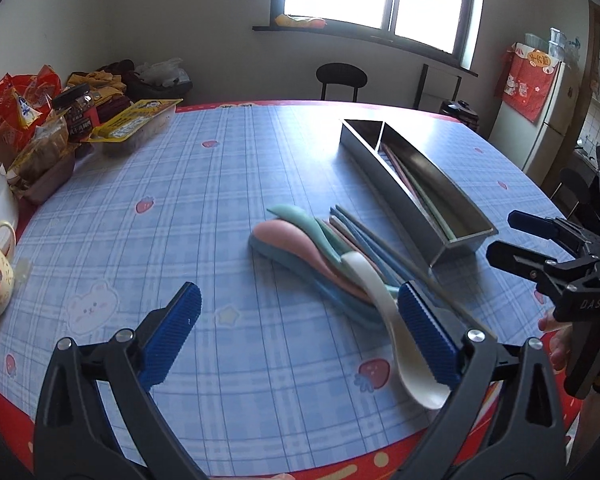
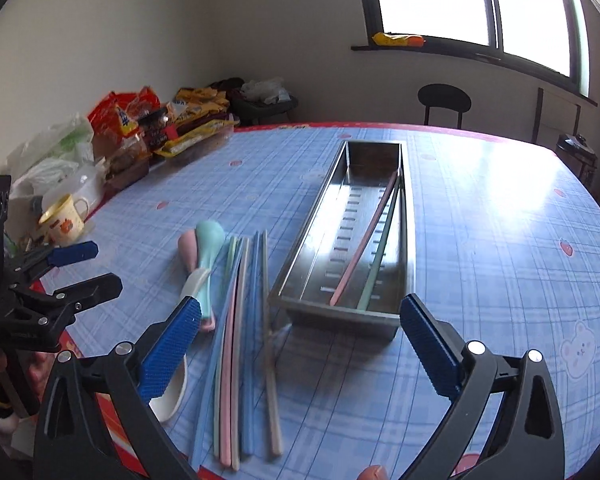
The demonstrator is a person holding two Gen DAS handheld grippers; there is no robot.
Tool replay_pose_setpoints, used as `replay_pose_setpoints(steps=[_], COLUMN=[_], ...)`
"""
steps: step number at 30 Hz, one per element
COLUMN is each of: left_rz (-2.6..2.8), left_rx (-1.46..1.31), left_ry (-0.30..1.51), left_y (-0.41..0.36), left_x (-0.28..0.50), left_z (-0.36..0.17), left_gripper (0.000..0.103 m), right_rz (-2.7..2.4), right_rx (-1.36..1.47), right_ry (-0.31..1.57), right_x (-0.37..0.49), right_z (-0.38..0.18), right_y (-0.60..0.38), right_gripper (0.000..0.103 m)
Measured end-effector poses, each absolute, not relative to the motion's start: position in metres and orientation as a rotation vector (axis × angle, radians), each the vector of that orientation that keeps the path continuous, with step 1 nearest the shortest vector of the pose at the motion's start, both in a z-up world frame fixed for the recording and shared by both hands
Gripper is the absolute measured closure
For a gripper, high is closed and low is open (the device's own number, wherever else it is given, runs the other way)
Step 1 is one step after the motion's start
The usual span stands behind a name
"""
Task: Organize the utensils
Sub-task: 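Grasp the white spoon with the left tool while the right tool grasps a beige chopstick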
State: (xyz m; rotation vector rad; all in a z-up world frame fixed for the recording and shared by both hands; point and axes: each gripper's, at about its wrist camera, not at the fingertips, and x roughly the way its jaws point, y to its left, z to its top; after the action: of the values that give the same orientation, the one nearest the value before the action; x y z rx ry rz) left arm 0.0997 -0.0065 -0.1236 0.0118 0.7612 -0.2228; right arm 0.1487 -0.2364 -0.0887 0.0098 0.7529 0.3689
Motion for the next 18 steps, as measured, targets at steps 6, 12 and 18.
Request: replay_pose_setpoints(steps=[6,12,18], left_rz=[-0.252,-0.275,-0.320], left_rx=[0.033,0.029,-0.011], left_ry=[0.761,0.768,0.795], left_y=[-0.017,-0.026,-0.028], left_x=[0.086,0.086,0.095], left_z=[-0.142,-0.148,-0.151], left_gripper=[0.006,0.013,0.047], right_rz=[0.348,0.350,0.397], right_rx=[-0.031,-0.012,-0.068], right_ry=[0.807,0.816,0.828], right_x=[0.135,0.134,0.139], right_z=[-0.106,-0.110,-0.114], right_y=[-0.228,-0.231,-0.216], right_gripper=[0.006,0.022,0.058])
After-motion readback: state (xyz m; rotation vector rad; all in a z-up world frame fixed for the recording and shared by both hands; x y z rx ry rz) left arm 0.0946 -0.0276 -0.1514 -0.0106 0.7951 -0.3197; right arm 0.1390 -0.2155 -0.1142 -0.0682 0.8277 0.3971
